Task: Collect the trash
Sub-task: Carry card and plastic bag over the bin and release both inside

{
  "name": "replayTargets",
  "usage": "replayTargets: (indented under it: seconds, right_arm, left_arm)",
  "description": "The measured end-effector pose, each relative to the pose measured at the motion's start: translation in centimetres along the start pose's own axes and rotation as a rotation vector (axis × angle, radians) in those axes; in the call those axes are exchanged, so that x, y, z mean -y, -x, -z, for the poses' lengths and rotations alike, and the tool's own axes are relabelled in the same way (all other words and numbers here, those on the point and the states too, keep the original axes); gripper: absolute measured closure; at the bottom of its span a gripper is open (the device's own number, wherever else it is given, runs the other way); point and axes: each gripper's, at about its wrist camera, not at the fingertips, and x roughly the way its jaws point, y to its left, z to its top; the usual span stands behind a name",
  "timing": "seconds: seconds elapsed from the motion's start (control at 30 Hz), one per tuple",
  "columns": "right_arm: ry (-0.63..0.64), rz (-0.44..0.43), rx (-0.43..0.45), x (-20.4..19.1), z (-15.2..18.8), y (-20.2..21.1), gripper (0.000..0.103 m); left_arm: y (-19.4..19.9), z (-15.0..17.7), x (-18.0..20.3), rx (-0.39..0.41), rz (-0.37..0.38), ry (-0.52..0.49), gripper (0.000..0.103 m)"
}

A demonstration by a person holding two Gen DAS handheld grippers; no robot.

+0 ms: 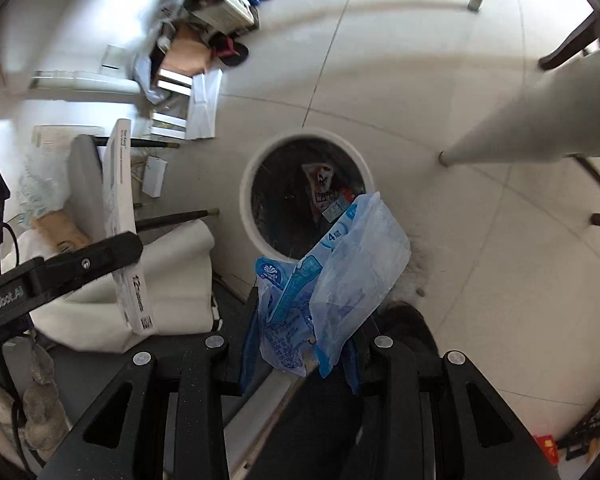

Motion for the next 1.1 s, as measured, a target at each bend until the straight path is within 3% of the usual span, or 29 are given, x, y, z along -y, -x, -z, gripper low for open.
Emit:
replayTargets:
  seconds: [0.3,0.33,0.43,0.53,0.63,0.77,0.9,1.1]
  right_arm:
    - [0.054,0.021,-0.06,2.1,-5.1,-13.6,0.066]
    - [0.054,0.032,-0.066,2.2,-5.6,-14.5,0.065]
    - [0.06,0.065,-0.087,2.5,-6.5,-16.7,0.047]
    - [0.073,0.088,-0.095,2.8,-7.1,-17.5,0.028]
    - [0.077,0.103,-0.099,2.8,-7.4,-17.6,0.018]
    - [0.089,0.148,-0.079,2.2,-7.5,-16.3,0.001]
    - [0.098,0.194,-0.066,1.5,-7.2,-14.3,0.001]
    - [0.132,0.226,-0.045,0.0,-6.3,-11.1,0.001]
  left_arm:
    - [-8.6,-3.1,-3.2,-0.085,0.002,0.037,0.033]
    - [-9.0,-3.2,-3.3,-0.089,-0.005,0.037,0.029]
    - [-9.4,-3.1,-3.5,-0.088,-0.026,0.048,0.009]
    - [-9.3,-3.1,-3.8,-0.088,-0.038,0.06,0.009]
    - [-8.8,-2.9,-4.0,-0.072,-0.074,0.053,0.009]
    - [-7.2,-2.2,-3.9,-0.022,-0.189,0.036,0.009]
    - [-5.2,-1.1,-3.6,0.034,-0.264,0.043,0.009]
    - [-2.1,0.7,-3.5,0.071,-0.278,0.071,0.009]
